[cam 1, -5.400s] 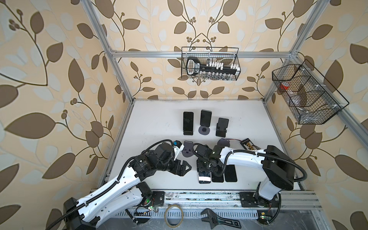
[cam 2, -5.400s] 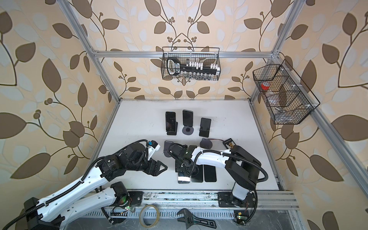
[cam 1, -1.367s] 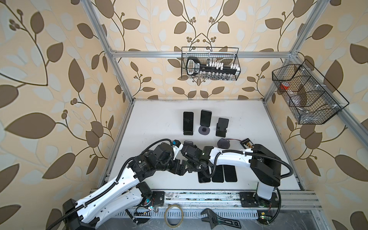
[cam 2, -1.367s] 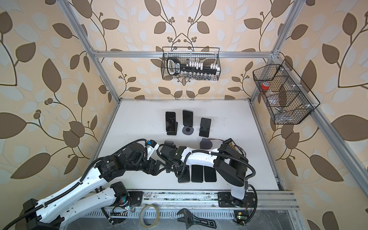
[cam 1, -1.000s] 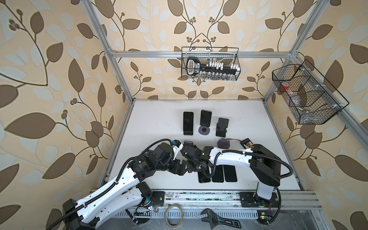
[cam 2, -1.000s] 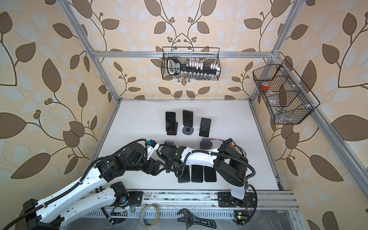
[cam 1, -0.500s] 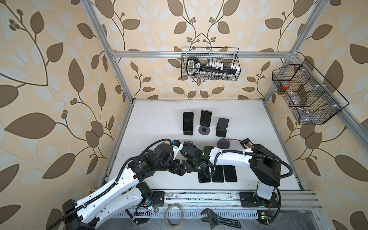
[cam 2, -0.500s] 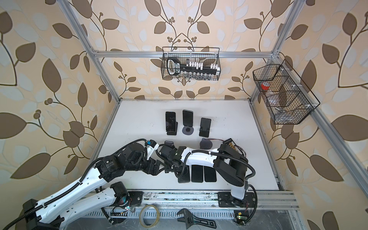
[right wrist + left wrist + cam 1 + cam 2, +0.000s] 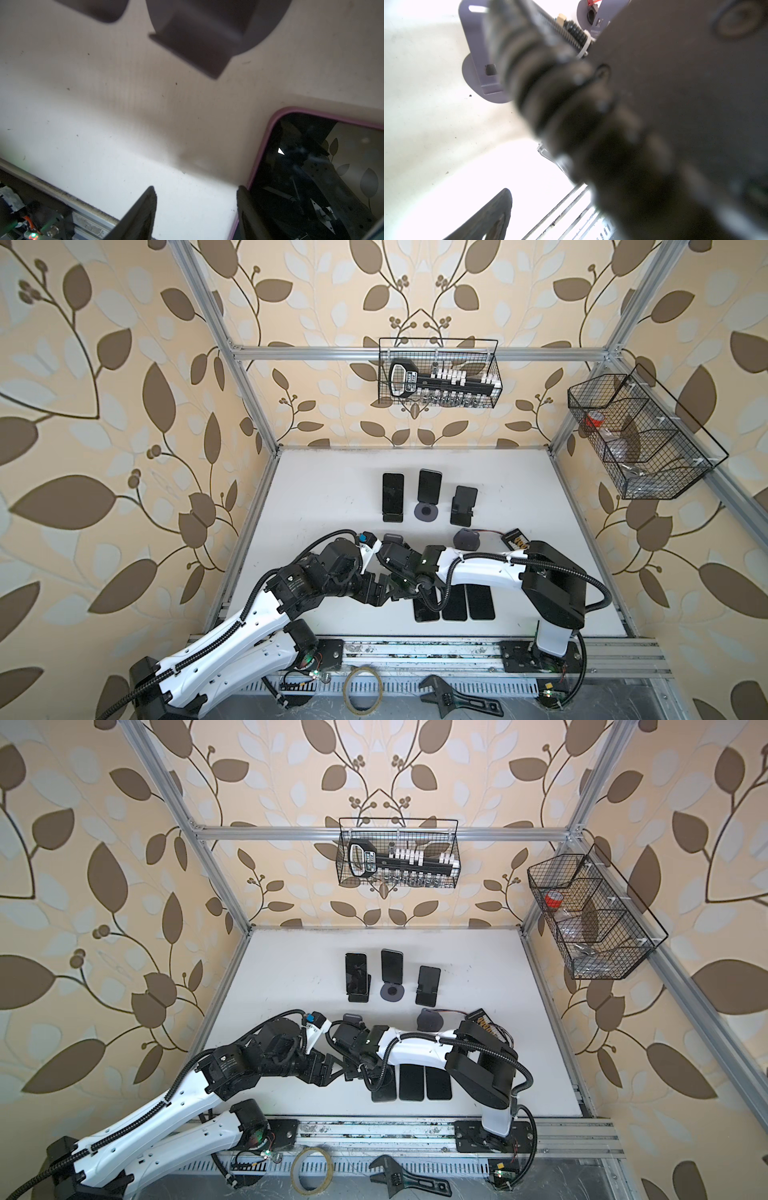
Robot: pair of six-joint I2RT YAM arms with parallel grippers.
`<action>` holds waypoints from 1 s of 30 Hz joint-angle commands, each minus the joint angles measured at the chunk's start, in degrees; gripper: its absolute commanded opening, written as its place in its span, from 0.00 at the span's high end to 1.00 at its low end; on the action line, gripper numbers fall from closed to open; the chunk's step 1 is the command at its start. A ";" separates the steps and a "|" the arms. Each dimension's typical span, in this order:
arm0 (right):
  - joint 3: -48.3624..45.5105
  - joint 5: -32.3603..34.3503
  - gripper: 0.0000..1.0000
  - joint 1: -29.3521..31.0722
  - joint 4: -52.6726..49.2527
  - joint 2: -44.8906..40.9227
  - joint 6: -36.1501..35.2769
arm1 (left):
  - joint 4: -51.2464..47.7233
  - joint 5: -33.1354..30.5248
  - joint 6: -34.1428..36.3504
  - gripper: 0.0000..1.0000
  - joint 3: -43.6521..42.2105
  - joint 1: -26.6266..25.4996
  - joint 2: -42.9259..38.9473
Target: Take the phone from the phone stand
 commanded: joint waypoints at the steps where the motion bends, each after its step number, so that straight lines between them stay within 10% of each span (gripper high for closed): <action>1: 0.12 1.24 0.37 0.04 -1.56 1.21 0.72 | 0.42 -1.49 -0.14 0.06 -0.67 -0.71 -1.74; 30: -0.13 1.64 0.37 -0.40 -2.09 1.54 0.72 | 0.25 -1.75 -0.16 0.06 -0.49 -0.74 -1.87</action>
